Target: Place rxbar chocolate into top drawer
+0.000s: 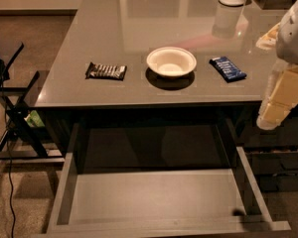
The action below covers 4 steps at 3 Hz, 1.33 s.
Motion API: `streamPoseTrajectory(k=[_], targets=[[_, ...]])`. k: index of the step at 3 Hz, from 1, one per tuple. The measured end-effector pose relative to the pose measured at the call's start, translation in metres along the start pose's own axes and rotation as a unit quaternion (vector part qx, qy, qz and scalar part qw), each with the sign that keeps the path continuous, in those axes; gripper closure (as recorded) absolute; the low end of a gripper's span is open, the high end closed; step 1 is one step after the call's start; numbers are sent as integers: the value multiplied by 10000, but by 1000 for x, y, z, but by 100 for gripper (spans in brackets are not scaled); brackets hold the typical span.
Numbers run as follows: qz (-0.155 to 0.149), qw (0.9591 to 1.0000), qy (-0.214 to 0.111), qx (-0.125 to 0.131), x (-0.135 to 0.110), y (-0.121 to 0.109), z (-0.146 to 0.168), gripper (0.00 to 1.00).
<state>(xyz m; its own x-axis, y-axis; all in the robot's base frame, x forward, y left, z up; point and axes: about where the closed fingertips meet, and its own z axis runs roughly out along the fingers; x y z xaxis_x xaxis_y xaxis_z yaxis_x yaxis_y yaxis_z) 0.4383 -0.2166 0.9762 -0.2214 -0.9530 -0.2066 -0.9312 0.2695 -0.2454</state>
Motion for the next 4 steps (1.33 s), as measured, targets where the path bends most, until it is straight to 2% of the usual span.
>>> streamPoseTrajectory(k=[1,3,4], targets=[[-49,10000,-25,41,-11,-8,-1,0],[-499,9987,-135,-44,-80,-42,5,0],[-519,9985,-189,36,-84,-44,3,0]])
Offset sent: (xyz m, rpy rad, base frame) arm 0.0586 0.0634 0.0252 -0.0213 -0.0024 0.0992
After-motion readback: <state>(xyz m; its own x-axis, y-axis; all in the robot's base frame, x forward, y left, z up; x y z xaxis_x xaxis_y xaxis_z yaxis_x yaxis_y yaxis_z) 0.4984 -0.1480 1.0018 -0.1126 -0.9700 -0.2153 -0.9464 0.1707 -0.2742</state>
